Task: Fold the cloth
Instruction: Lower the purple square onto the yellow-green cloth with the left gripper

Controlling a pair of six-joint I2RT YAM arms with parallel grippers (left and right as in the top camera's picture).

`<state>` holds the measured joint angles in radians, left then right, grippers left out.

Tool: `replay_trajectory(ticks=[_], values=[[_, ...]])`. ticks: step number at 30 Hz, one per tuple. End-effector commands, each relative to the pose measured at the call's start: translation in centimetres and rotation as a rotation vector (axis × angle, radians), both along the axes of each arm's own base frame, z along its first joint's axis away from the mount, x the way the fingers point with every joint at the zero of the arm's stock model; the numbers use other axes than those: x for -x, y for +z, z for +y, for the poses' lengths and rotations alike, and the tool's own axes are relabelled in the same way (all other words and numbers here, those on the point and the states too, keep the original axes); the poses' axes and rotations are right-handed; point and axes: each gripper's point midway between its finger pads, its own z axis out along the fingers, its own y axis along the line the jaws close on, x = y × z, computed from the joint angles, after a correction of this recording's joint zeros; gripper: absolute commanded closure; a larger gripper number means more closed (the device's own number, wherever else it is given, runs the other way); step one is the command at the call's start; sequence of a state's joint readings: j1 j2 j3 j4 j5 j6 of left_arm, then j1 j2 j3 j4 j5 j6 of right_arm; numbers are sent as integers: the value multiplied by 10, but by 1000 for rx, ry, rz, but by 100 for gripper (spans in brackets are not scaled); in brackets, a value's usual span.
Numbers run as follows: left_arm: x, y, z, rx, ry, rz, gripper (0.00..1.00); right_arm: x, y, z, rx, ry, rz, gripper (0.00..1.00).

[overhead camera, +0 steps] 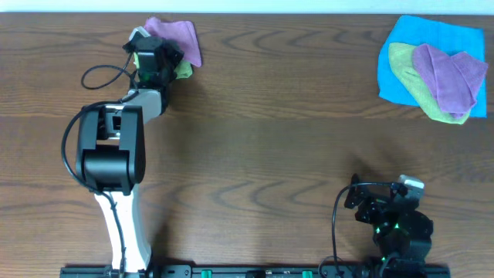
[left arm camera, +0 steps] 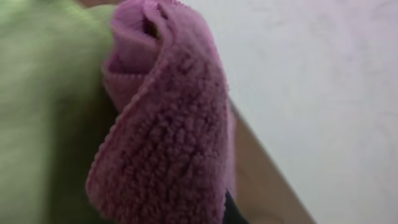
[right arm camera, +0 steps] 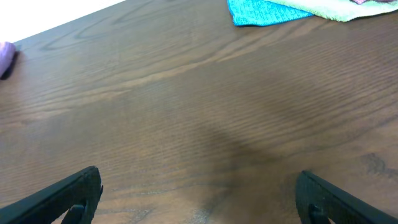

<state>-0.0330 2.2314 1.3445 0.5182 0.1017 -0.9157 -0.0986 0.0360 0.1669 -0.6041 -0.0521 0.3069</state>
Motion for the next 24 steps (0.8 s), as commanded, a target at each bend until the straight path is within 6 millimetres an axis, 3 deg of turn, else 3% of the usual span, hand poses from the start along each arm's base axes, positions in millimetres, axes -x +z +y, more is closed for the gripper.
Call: replay_trajectory(ticks=[1,11,19,24], values=[[-3,41,8,-7,7,-51,94,0,-4,2,-10,5,3,1],[3,54,22,-5,27,-34,94,0,-4,2,-10,5,3,1],[23,19,25,52,66,134,94,0,-4,2,-10,5,3,1],[24,17,28,48,75,146,94,0,-4,2,-10,5,3,1]])
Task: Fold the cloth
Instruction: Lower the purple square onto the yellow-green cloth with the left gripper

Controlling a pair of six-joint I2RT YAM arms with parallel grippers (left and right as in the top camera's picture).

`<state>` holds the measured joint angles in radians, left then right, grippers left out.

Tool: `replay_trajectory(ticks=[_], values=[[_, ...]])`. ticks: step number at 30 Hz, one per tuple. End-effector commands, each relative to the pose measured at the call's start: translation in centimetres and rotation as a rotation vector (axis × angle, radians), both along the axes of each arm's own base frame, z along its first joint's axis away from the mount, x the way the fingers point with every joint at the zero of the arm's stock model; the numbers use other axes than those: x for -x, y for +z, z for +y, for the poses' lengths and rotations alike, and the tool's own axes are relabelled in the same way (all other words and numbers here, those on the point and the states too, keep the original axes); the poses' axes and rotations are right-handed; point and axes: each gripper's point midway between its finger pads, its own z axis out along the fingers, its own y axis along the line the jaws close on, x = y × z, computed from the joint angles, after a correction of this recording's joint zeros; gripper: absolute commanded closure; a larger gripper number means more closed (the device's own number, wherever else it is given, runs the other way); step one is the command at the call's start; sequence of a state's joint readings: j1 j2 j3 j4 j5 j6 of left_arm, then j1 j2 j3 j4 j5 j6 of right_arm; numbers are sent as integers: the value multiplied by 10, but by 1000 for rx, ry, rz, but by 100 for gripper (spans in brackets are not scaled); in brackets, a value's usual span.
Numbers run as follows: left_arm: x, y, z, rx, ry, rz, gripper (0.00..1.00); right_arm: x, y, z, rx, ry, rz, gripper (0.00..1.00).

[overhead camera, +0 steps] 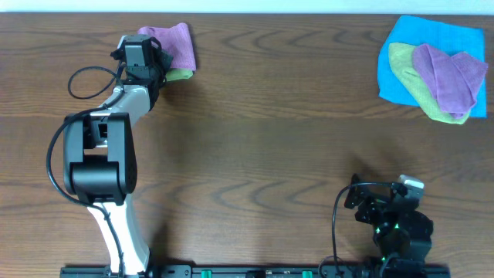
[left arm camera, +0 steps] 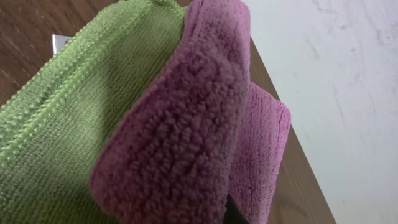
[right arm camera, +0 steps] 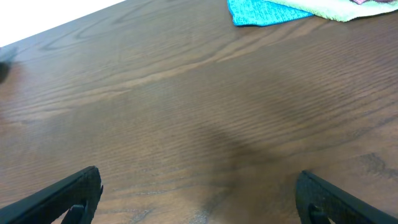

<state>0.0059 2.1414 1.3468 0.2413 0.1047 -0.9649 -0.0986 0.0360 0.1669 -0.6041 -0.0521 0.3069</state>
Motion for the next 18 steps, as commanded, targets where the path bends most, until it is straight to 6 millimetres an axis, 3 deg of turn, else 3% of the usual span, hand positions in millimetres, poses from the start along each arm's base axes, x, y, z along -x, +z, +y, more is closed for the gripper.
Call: replay_trajectory(ticks=[1,11,18], values=[[-5,23,7,4,17,-41,94,0,-4,2,-10,6,3,1],[2,34,18,6,36,-27,94,0,-4,2,-10,5,3,1],[12,24,20,5,43,38,94,0,-4,2,-10,5,3,1]])
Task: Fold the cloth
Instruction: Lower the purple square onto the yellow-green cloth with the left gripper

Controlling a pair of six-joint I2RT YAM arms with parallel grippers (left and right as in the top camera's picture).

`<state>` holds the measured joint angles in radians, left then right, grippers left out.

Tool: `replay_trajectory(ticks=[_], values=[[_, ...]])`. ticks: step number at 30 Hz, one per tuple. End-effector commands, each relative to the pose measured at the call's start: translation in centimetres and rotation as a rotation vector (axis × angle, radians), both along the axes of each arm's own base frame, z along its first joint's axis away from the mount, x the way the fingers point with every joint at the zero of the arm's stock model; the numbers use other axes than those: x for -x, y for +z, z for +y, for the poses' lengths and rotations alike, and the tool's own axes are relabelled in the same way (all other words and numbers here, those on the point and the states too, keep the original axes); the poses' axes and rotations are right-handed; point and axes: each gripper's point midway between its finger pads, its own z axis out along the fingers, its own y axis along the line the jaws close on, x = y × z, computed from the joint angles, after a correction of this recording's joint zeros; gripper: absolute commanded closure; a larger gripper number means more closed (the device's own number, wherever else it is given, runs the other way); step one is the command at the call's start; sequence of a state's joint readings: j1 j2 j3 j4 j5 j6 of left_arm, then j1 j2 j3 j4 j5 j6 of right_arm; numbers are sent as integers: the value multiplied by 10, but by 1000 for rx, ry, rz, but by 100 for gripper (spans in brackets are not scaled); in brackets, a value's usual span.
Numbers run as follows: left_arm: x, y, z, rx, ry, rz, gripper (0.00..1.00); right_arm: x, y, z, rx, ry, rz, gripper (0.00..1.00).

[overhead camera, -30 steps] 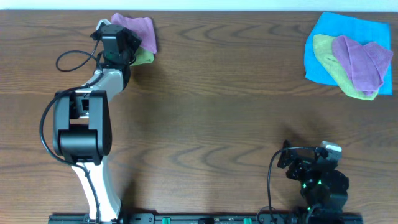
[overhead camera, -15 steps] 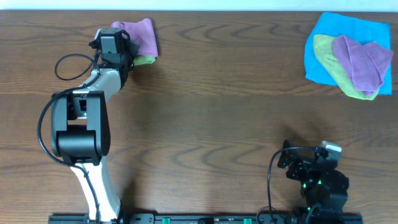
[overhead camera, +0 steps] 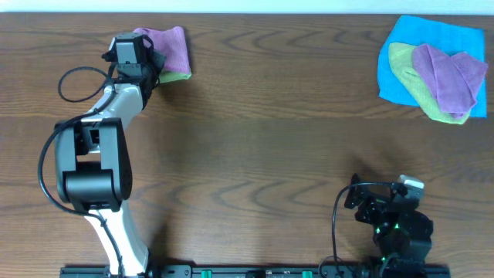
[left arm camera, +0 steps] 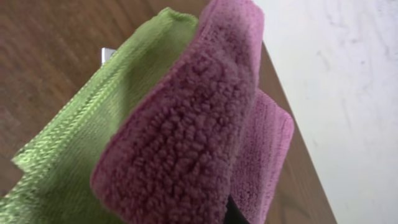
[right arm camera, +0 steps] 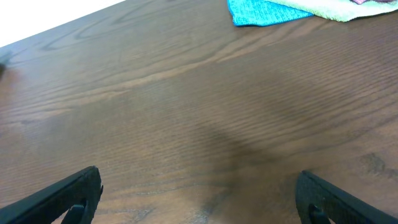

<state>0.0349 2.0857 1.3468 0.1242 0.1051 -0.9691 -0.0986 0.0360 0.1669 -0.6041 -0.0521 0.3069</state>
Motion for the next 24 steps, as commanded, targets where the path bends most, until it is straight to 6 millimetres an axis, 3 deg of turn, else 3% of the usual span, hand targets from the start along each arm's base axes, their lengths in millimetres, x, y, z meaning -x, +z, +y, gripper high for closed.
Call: replay_trajectory(ticks=[1,4,5,7,9,16,20,24], values=[[-2,16,4,0,12,-22,94,0,-4,2,-10,5,3,1],[-2,16,4,0,11,-22,92,0,-4,2,-10,5,3,1],[-2,15,4,0,11,-21,82,0,-4,2,-10,6,3,1],[-1,14,4,0,11,-16,34,0,-4,2,-10,5,3,1],[-1,14,4,0,11,-14,2,0,-4,2,-10,5,3,1],[-1,23,4,14,18,-26,5,0,-4,2,-10,5,3,1],[19,21,3,89,84,65,5,0,-4,2,-10,5,3,1],[40,34,2,91,89,123,5,0,-4,2,-10,5,3,1]])
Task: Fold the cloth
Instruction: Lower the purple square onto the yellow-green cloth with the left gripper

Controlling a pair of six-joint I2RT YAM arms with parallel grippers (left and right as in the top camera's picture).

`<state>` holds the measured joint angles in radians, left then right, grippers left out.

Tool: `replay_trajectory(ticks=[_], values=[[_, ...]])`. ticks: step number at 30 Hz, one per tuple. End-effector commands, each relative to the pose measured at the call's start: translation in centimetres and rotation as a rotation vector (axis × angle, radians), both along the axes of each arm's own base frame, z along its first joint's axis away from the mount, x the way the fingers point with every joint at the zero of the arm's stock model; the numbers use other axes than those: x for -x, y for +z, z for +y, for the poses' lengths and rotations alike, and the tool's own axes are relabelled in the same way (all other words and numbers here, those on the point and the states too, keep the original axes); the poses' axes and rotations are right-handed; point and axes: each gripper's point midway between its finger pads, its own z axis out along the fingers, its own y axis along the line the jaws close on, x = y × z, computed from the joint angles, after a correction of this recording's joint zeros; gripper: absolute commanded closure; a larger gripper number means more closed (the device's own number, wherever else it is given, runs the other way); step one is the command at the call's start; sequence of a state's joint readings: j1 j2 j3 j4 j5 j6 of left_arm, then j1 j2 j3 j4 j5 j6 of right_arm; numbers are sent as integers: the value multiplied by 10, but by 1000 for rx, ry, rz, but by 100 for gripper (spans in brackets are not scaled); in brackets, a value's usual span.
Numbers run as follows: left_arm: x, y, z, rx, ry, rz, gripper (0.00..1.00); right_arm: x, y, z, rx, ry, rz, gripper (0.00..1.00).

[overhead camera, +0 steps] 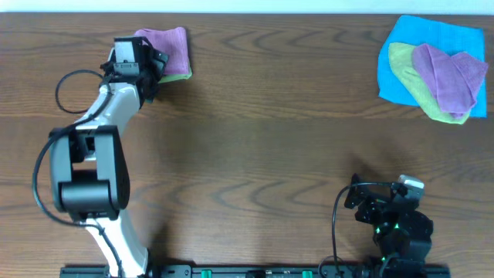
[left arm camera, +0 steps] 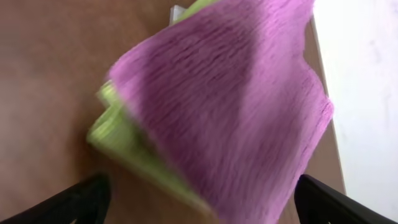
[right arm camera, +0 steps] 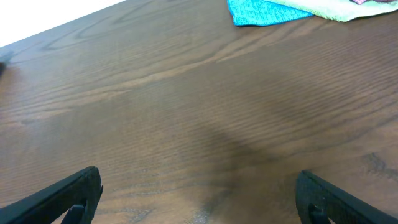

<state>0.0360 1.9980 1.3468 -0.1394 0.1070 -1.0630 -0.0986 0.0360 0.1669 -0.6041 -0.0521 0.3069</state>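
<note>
A folded purple cloth (overhead camera: 168,48) lies on a folded green cloth (overhead camera: 178,76) at the table's far left edge. The left wrist view shows the purple cloth (left arm camera: 236,106) lying flat over the green cloth (left arm camera: 124,146), blurred. My left gripper (overhead camera: 151,68) is just to their near left, open (left arm camera: 202,194), its fingers apart on either side of the stack's near corner and holding nothing. My right gripper (overhead camera: 356,197) rests open near the front right (right arm camera: 199,202), over bare wood.
At the far right lies a pile: a blue cloth (overhead camera: 432,54) with a light green cloth (overhead camera: 417,89) and a purple one (overhead camera: 448,77) crumpled on it. The blue cloth's corner (right arm camera: 261,12) shows in the right wrist view. The table's far edge runs just behind both piles.
My left gripper was shut on the purple cloth's folded edge; now it is open and the purple cloth lies flat on the green one. The right arm has not moved.
My left gripper held the purple cloth's fold over the green cloth at the far left. It then stood a little further left, still shut on the fold, with the stack squarer. Now the fold is let go and lies flat.
</note>
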Motion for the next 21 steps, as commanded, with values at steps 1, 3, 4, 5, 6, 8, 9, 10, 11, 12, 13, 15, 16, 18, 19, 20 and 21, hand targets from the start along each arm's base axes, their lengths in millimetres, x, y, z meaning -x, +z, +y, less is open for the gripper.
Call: replay_trajectory(ticks=[1,3,4,5,6,8,9,10,11,12,13,15,16,18,19,20,21], values=[[4,41,2,12,25,-48,5,0,-4,2,-10,6,3,1],[13,54,2,14,25,-38,5,0,-4,2,-10,5,3,1],[19,61,1,17,23,-36,5,0,-4,2,-10,5,3,1],[21,71,-1,23,15,-51,5,0,-4,2,-10,5,3,1],[14,88,-4,25,5,-112,5,0,-4,2,-10,5,3,1],[-7,115,-7,-11,-31,-252,5,0,-4,2,-10,5,3,1],[-18,129,-7,-51,-57,-329,5,0,-4,2,-10,6,3,1],[-30,142,-8,-97,-78,-404,5,0,-4,2,-10,5,3,1],[-41,152,-9,-135,-94,-475,5,0,-4,2,-10,5,3,1],[-52,160,-9,-170,-99,-546,5,0,-4,2,-10,5,3,1],[-62,162,-8,-183,-84,-599,5,0,-4,2,-10,5,3,1],[-80,157,-6,-201,-55,-680,5,0,-4,2,-10,5,3,1],[-87,149,-4,-210,-40,-705,5,0,-4,2,-10,5,3,1],[-98,126,2,-230,0,-717,5,0,-4,2,-10,6,3,1],[-103,109,7,-226,35,-719,5,0,-4,2,-10,5,3,1],[-105,97,9,-218,58,-719,5,0,-4,2,-10,5,3,1],[-108,83,11,-212,80,-718,5,0,-4,2,-10,5,3,1]])
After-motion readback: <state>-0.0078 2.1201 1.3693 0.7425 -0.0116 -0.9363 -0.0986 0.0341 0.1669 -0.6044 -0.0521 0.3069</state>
